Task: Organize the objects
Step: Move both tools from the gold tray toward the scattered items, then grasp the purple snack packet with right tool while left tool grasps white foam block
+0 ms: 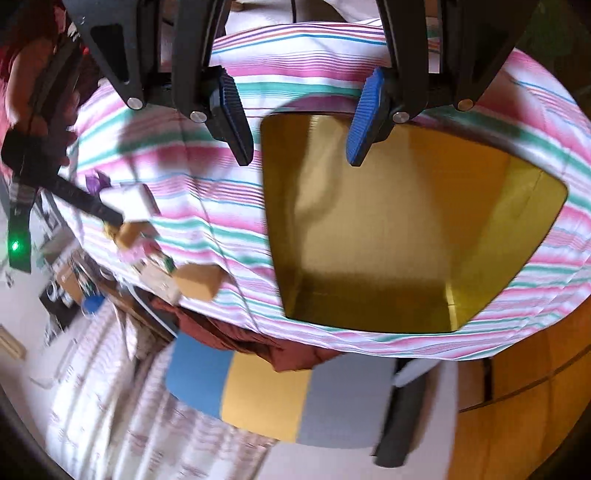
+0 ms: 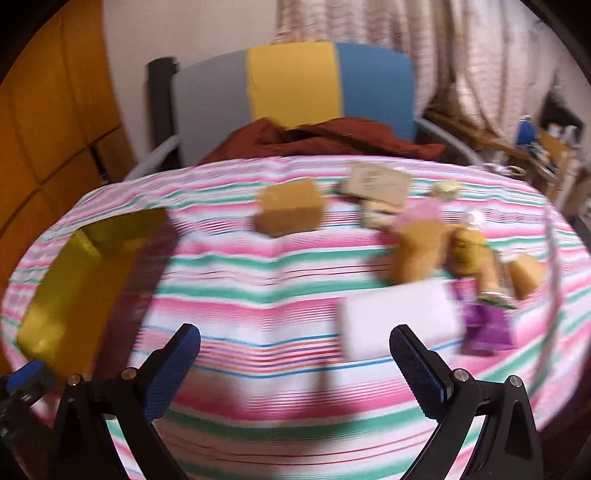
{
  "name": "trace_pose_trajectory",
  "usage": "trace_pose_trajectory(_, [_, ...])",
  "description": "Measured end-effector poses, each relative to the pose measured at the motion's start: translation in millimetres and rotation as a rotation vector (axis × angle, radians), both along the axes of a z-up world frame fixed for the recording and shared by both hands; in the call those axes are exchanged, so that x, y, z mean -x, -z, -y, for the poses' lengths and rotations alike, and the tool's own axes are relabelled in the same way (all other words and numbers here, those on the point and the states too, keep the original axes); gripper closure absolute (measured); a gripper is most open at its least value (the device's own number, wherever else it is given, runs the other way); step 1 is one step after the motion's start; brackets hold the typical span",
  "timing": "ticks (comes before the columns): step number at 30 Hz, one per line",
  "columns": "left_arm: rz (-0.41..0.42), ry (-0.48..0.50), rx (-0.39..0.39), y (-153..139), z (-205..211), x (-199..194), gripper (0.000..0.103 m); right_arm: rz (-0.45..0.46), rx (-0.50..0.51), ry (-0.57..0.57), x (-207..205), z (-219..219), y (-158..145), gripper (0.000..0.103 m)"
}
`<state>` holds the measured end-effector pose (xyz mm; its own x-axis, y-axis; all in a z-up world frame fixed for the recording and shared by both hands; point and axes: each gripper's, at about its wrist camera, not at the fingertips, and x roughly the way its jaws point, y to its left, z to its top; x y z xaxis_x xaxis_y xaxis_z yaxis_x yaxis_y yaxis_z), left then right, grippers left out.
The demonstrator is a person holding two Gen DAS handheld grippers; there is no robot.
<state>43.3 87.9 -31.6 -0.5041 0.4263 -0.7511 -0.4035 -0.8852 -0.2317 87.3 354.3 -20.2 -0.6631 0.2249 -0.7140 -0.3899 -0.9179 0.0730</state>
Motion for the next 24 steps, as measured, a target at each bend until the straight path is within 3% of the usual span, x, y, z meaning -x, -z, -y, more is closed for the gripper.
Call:
trace_pose_trajectory(7, [0.002,0.162,-0.054,-4,-44,-10,0.05,-0.079,0.024,0.238,-48,-92,5,0.002])
trace_pose_trajectory(11, [0.054,0.234,-0.076,-2,-66,-7,0.05,-0.038,0.037,0.32,-61,-134,23,0.015])
trace_pose_trajectory(16, [0.066,0.34,-0.02,5,-106,-4,0.042,-0.012,0.061,0.317,-64,-156,43,0.022])
trace_pose_trajectory(22, [0.094,0.471,-0.007,14,-148,-4,0.038,-0.016,0.092,0.278,-53,-162,56,0.039])
trace_pose_trajectory(24, [0.081,0.52,-0.008,14,-164,-3,0.034,-0.022,0.106,0.284,-53,-164,62,0.05])
